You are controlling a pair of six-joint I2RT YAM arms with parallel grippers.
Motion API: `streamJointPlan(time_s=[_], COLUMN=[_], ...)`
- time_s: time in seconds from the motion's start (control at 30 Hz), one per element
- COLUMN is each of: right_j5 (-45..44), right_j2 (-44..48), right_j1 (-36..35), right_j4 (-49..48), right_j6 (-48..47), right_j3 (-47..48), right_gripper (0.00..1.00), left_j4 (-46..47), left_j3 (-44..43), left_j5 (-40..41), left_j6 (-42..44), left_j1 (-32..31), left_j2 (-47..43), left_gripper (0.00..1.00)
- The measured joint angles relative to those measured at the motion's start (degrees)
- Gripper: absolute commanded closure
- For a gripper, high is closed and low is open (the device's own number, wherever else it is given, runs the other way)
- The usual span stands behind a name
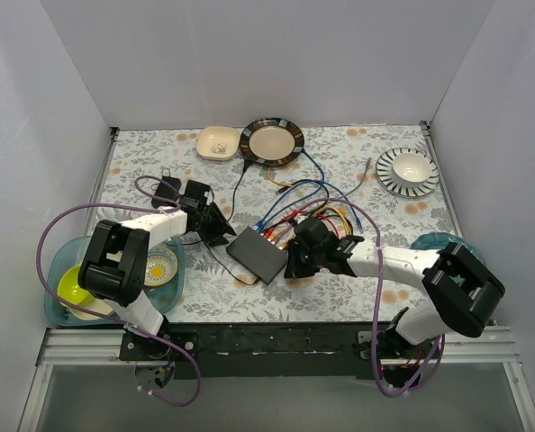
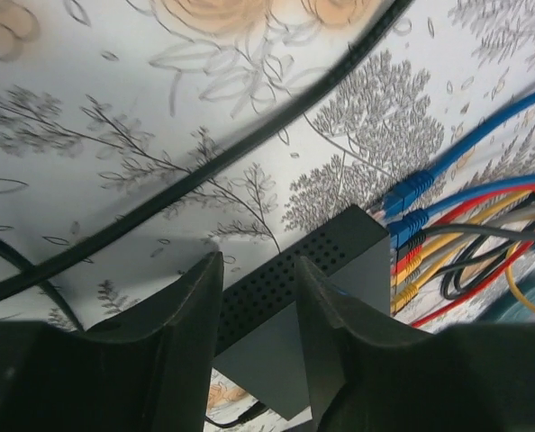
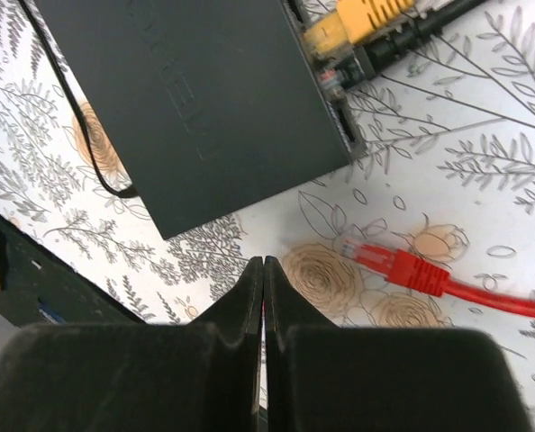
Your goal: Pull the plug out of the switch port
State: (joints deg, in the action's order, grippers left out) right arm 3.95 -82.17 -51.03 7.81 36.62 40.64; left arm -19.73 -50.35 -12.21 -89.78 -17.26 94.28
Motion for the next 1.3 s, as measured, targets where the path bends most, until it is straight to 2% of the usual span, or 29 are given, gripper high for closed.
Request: streamJointPlan(time_s=[0.2, 0.37, 0.7, 1.03, 1.2, 1.3], right_j5=[2.51, 5.03, 15.32, 17.0, 16.9, 13.7], right_j2=[-2.89, -4.72, -9.14, -15.3, -20.22, -20.96], right_j1=[0.0, 0.63, 7.65, 15.69, 16.11, 16.06], right_j4=[-5.03, -4.98, -5.14, -3.98, -2.78, -3.45], right_j6=[2.93, 5.01, 7.02, 5.33, 3.61, 2.82], right_j3=[-1.14, -2.1, -0.63, 6.1, 12.59, 14.36], right_gripper=[0.99, 0.99, 0.99, 0.99, 0.99, 0.99], left_j4=[2.19, 5.29, 8.26, 6.6, 5.11, 2.78], left_j3=[1.53, 2.6, 3.85, 3.69, 2.71, 1.73], left_j5=[-2.32, -0.92, 2.73, 3.87, 4.37, 3.19], left_j6=[-0.31, -1.51, -4.02, -3.63, -2.97, -2.25], left_j1=[-3.58, -6.23, -7.26, -3.52, 0.07, 1.68], left_j2=[-0.13, -0.37, -1.27, -2.01, -2.05, -2.27], left_gripper=[0.67, 0.67, 0.63, 0.58, 0.49, 0.42])
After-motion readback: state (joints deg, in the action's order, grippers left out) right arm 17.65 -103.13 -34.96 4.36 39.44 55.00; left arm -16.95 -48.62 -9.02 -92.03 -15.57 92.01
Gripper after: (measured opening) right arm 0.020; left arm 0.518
